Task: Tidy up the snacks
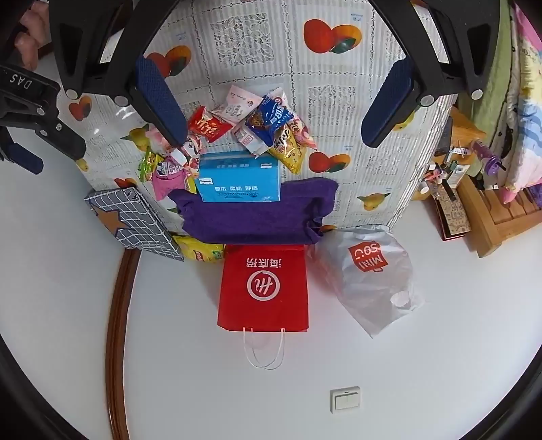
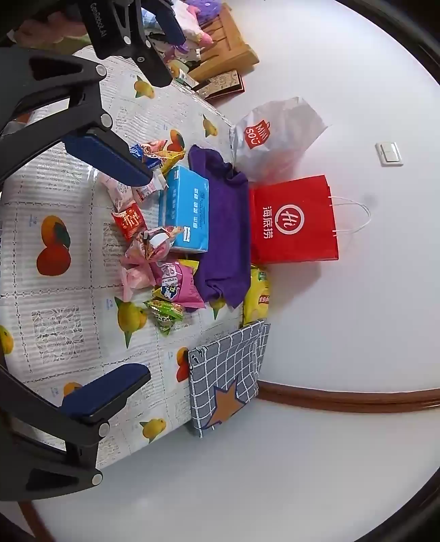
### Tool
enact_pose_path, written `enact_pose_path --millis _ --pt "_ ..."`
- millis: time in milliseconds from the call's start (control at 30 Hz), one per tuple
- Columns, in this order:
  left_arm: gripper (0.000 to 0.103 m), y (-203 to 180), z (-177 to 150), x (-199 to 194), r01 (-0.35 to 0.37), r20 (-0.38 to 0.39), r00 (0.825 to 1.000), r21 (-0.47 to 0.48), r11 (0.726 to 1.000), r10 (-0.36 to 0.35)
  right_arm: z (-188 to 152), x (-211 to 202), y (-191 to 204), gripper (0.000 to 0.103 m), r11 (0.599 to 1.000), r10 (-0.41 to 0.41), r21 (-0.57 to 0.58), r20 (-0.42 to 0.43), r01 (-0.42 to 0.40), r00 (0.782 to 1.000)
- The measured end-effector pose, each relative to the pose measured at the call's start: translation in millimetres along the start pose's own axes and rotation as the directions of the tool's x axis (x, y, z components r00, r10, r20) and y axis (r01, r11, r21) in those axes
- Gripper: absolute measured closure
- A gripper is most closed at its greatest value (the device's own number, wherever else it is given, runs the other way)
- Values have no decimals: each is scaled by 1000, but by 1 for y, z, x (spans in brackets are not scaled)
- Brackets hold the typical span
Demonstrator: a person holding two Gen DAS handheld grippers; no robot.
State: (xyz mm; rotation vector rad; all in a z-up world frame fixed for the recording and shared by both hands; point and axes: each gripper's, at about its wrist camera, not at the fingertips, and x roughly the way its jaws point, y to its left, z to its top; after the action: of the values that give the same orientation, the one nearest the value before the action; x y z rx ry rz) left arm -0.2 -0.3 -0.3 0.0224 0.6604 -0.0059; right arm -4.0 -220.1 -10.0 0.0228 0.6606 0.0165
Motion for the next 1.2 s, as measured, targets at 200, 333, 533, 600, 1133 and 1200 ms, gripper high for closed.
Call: enact_pose_path --millis 200,333,533,600,1133,1200 --pt "0 3 -2 -1 13 10 1000 -31 999 -13 -5 -7 -2 0 1000 -23 -21 12 23 1000" --pt "0 3 14 -12 7 13 1000 -22 1000 -7 -7 -9 -1 0 1000 -21 -11 -2 21 1000" --pt "0 -3 9 -14 7 29 1000 4 1000 -7 -8 -12 -4 0 1000 -9 6 -7 9 1000" --pt "0 -3 7 -14 8 32 999 6 1000 -8 -8 -12 -5 0 1000 -8 7 -7 8 1000" --pt "0 -4 4 -18 -2 40 999 6 1000 2 -8 -19 -6 0 1000 1 16 5 -1 1000" --pt "0 -5 3 -18 -3 42 999 7 1000 3 -8 -20 -6 0 1000 1 16 6 -1 1000"
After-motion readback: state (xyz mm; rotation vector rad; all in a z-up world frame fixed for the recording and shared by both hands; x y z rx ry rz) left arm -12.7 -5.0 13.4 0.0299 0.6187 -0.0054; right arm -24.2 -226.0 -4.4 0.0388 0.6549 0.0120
